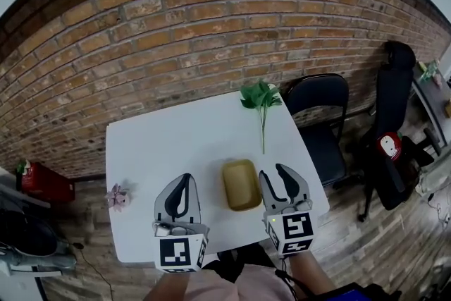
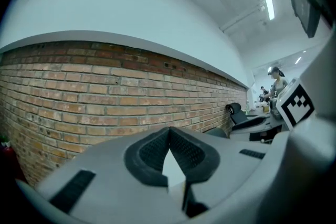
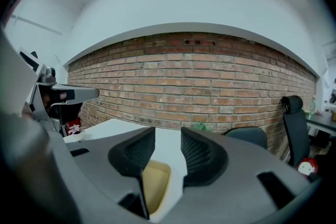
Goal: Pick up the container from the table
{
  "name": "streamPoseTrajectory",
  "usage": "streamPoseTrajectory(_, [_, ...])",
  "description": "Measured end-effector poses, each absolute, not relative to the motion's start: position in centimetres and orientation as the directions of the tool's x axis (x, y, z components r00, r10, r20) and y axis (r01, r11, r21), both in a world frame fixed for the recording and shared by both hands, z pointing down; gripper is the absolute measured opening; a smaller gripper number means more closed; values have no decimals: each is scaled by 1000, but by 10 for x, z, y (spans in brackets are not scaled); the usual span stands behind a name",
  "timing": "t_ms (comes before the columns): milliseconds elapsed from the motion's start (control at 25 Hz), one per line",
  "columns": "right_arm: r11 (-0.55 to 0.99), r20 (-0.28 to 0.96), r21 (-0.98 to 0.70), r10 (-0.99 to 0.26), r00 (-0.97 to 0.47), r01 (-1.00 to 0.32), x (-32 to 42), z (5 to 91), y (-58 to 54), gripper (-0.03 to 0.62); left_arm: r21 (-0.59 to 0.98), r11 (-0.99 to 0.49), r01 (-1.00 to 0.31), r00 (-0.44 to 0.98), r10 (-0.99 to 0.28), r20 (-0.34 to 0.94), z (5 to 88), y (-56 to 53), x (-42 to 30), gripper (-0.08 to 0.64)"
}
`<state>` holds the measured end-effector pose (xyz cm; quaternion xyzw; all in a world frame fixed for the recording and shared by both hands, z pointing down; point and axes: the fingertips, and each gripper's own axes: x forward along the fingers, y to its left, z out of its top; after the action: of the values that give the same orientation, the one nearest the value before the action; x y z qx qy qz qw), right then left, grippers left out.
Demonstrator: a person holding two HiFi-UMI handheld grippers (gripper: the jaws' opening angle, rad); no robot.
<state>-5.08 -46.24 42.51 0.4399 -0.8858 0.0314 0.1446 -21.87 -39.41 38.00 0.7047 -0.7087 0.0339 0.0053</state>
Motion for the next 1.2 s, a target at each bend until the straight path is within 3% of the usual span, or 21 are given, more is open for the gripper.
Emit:
streamPoseTrajectory(800, [659,556,-60,-602,-574,-750,-51,564,-465,150,6,67,-998,-62,-952,300,481,-413,-226,9])
streamPoseTrajectory(1200, [640,610,-125,-553,-568,-758,-46,607,-451,149,16,76,-997,-66,-933,353,511,-408,-224,9])
